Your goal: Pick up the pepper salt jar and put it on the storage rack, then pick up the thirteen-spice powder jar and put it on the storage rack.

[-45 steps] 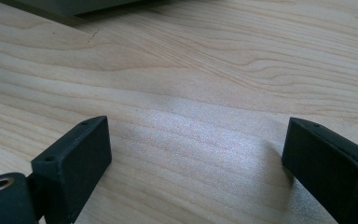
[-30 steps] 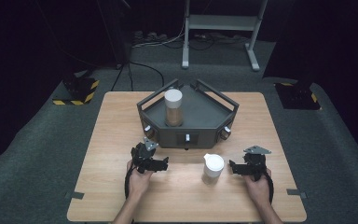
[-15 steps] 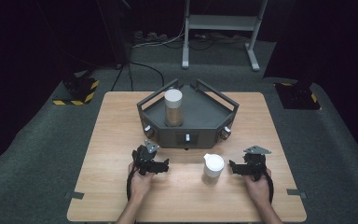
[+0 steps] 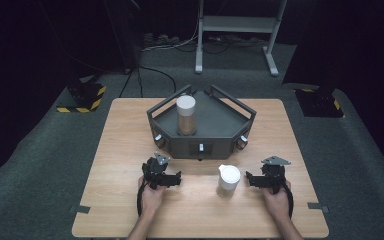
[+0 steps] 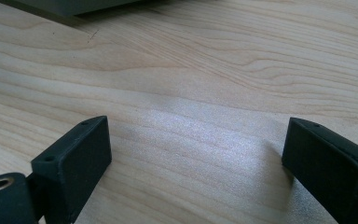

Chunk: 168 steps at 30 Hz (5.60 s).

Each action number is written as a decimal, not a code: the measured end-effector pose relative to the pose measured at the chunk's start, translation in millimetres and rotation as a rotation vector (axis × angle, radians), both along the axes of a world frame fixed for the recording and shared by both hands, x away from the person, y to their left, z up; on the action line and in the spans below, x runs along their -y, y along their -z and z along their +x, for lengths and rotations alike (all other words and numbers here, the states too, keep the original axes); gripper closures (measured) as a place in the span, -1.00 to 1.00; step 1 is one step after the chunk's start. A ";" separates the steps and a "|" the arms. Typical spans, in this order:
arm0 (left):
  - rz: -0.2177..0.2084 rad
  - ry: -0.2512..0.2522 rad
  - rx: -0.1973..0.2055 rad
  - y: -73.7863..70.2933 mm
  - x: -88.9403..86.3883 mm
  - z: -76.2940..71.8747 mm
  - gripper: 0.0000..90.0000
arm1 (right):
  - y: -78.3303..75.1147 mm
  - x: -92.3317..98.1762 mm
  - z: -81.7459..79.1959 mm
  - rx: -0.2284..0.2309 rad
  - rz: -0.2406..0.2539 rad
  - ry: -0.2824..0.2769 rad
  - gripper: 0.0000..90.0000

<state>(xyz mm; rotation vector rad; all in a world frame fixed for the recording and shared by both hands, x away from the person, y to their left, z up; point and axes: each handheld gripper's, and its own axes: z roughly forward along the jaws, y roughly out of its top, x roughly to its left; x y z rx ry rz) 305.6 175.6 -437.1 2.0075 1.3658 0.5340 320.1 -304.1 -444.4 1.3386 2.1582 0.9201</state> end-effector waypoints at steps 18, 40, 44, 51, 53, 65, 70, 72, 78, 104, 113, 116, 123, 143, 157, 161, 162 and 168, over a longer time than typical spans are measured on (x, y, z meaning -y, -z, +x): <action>0.013 0.005 0.024 11.3 4.2 -1.6 -0.97 | 0.0 0.0 -0.1 0.000 0.000 0.000 -0.83; 0.012 0.001 0.021 11.3 5.3 0.1 -0.99 | 0.0 -1.4 -1.4 -0.001 0.002 0.009 -0.82; 0.012 0.001 0.021 11.3 5.3 0.1 -0.99 | -0.1 -1.5 -1.5 -0.001 0.002 0.010 -0.82; 0.012 0.001 0.021 11.3 5.3 0.1 -0.99 | -0.1 -2.2 -1.2 -0.002 0.002 0.012 -0.83; 0.012 0.001 0.021 11.3 5.3 0.2 -0.99 | 0.0 -2.7 -0.8 0.000 0.000 0.012 -0.83; 0.011 0.003 0.022 11.4 5.0 0.5 -0.99 | -0.5 -3.2 0.3 -0.005 -0.002 0.017 -0.88; 0.012 0.000 0.023 11.5 5.4 0.1 -0.99 | -1.2 -5.9 1.1 -0.014 -0.003 0.037 -0.94; 0.011 0.001 0.022 11.5 5.1 0.3 -0.99 | -1.0 -8.2 -0.7 -0.013 -0.004 0.052 -0.94; 0.012 -0.002 0.024 11.5 5.7 -0.4 -0.98 | -1.0 -8.6 -0.9 -0.013 -0.004 0.055 -0.94; 0.012 -0.002 0.024 11.6 5.7 -0.4 -0.98 | -4.3 18.6 -19.3 -0.007 0.033 -0.036 -0.91; 0.011 -0.002 0.024 11.6 5.7 -0.4 -0.98 | -8.4 23.2 -34.5 -0.008 0.061 -0.099 -0.91; 0.011 -0.002 0.024 11.6 5.7 -0.4 -0.98 | -8.9 23.4 -38.3 -0.008 0.065 -0.118 -0.91; 0.012 -0.002 0.024 11.6 5.7 -0.4 -0.98 | -10.2 21.8 -46.2 -0.014 0.067 -0.176 -0.90; 0.012 -0.002 0.024 11.6 5.7 -0.4 -0.98 | -7.8 0.5 -57.5 -0.013 0.040 -0.289 -0.90; 0.013 -0.001 0.025 11.6 5.7 -0.6 -0.97 | -7.3 -13.9 -56.8 -0.009 0.061 -0.353 -0.88; 0.013 -0.001 0.026 11.6 5.6 -0.6 -0.97 | -6.9 -16.9 -55.2 -0.013 0.066 -0.359 -0.87; 0.012 -0.001 0.025 11.6 5.6 -0.6 -0.97 | -6.9 -18.4 -54.8 -0.013 0.067 -0.360 -0.87; 0.012 -0.001 0.025 11.6 5.6 -0.6 -0.97 | -6.9 -25.1 -51.5 -0.005 0.077 -0.360 -0.84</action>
